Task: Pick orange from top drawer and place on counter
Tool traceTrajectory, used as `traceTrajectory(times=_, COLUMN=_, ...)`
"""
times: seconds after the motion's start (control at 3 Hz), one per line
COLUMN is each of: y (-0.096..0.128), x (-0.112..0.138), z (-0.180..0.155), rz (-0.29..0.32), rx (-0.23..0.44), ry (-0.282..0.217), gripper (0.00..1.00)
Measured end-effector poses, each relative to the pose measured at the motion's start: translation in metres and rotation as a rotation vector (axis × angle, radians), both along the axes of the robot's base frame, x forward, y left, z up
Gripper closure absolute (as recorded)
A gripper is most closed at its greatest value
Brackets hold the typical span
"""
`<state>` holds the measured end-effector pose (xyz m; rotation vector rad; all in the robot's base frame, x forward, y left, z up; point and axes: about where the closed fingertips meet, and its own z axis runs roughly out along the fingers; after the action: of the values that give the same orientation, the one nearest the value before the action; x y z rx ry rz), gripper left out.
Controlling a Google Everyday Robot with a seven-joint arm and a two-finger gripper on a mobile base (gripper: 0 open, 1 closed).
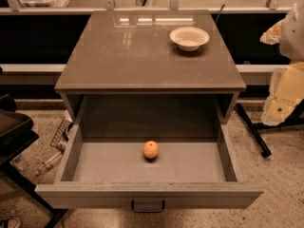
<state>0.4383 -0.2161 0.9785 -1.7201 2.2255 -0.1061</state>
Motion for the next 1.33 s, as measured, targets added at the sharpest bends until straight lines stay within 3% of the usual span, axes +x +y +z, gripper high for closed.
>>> traceTrajectory(times=0.33, y=0.001, x=0.000, z=0.002, rz=-0.001, rx=0.005, ry=-0.010, gripper=0.00)
traceTrajectory(times=0.67, y=0.012, x=-0.001, z=-0.023, rz=0.009, rx=0.096, ry=-0.033, gripper=0.00)
traceTrajectory(times=1.33, y=0.052, x=-0.019, z=-0.148, rz=0.076, rx=0.434, ry=-0.042, gripper=0.00)
